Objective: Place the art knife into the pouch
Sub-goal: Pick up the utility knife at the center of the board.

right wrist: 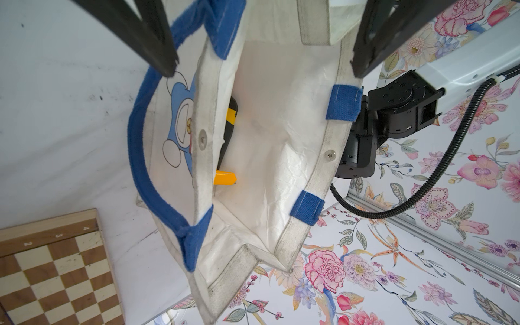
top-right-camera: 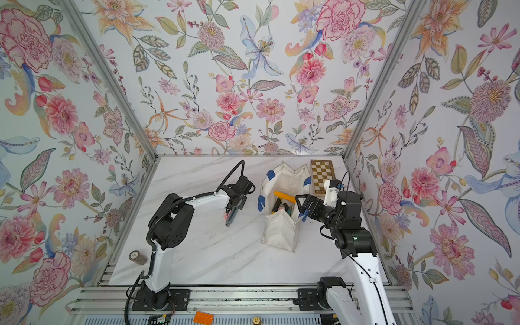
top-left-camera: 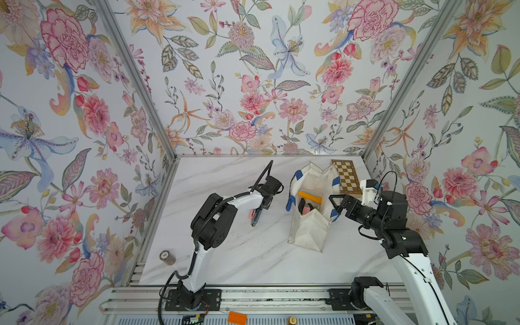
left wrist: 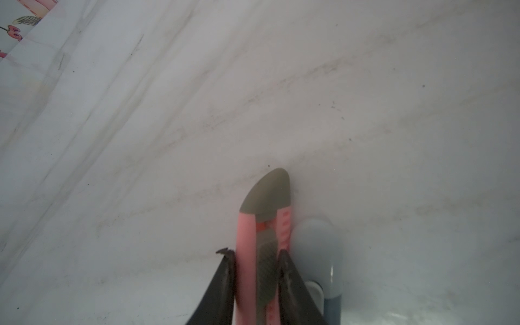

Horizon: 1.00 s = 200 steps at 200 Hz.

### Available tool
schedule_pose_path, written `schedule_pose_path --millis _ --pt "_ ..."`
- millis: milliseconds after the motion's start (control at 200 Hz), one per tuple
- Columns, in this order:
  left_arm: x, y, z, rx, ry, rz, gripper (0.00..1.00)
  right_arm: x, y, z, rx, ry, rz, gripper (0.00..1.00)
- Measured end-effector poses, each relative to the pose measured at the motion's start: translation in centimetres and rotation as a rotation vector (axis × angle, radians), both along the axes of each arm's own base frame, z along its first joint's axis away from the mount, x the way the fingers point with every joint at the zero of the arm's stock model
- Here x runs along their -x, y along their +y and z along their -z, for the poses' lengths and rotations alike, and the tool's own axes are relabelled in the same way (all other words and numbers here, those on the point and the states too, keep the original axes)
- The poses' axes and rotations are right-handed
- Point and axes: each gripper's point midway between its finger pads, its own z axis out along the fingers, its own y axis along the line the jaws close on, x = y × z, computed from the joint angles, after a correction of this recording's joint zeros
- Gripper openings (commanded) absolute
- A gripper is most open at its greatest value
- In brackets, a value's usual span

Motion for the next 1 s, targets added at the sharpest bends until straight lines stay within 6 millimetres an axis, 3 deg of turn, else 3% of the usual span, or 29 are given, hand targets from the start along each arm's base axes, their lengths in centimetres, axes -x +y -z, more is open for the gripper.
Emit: schedule_pose_path --millis 500,806,1001 --pt "2.5 -2.4 -0.1 -0.039 0.021 0.058 0.29 0.1 -0.6 -0.2 0.003 -0.016 0.012 0.99" --pt "2.2 -2.6 -0.2 -0.026 0.044 0.056 0.55 0.1 -0.6 -0.3 0.0 -0.019 0.005 0.99" --pt "1.1 -2.4 -0.5 0.014 0.05 0.04 0.53 0.2 -0.6 -0.3 -0.006 -0.02 0.001 0.99"
